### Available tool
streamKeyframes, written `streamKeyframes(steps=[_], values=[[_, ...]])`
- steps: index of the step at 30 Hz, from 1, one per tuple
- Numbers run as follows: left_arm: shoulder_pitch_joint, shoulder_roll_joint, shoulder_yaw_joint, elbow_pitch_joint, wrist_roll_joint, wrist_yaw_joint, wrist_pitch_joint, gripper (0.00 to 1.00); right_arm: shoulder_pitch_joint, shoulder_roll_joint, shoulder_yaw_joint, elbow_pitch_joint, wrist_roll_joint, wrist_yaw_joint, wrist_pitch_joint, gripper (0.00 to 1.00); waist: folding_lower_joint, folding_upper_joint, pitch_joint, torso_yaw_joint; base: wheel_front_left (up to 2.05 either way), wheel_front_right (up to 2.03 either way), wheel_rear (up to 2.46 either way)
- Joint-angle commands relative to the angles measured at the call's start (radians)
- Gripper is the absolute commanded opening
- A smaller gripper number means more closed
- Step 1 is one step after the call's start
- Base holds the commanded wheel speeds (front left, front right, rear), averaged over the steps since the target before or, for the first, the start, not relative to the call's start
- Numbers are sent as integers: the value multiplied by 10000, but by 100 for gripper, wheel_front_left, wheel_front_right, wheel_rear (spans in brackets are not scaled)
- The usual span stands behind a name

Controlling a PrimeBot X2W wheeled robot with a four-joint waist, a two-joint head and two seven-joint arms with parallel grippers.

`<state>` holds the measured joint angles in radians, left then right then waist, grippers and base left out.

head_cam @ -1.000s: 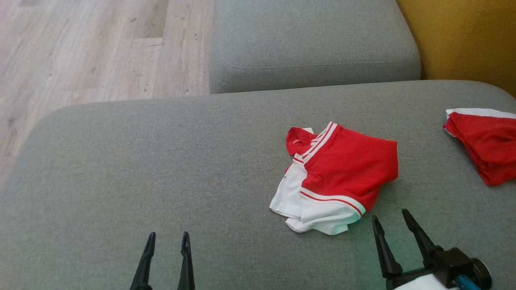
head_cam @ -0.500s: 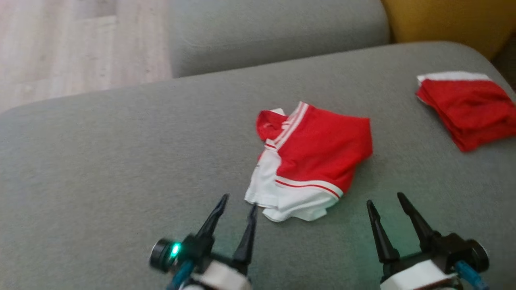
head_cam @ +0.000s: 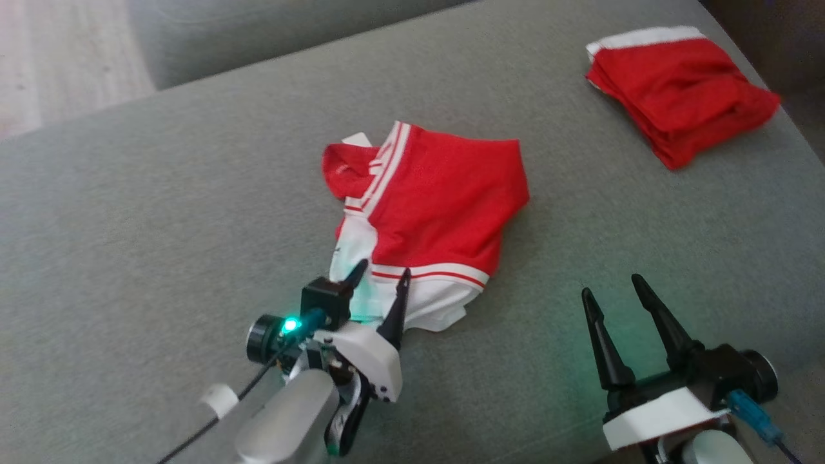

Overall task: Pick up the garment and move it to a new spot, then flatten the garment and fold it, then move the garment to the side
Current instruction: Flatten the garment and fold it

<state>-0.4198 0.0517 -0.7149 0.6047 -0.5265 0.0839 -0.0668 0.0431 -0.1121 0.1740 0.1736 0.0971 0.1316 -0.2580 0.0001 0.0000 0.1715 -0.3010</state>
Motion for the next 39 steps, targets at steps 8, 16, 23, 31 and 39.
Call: streamKeyframes(steps=[8,16,23,31,39], values=[[-1143,-14,-310,235,-255,-101,-443,24,-503,-74,227,-291,100,-9,-38,100,-1,0,341,-456,0,0,0],[-2481,-14,-1194,-1040,-754,-547,-614,0,-528,94,392,-188,105,-9,-38,100,-1,0,10,-702,0,0,0],[-5720,-14,-563,-2062,-1541,-953,-676,0,-536,279,715,-123,112,-9,-38,100,-1,0,-293,-868,0,0,0],[-8081,438,1299,-2190,-2374,-947,-701,0,-246,297,515,-132,48,-9,-38,100,-1,0,-705,-197,0,0,0],[-3600,1821,1498,-2677,-3484,-359,-151,0,-71,210,299,-238,15,-9,-38,100,-1,0,-743,958,0,0,0]])
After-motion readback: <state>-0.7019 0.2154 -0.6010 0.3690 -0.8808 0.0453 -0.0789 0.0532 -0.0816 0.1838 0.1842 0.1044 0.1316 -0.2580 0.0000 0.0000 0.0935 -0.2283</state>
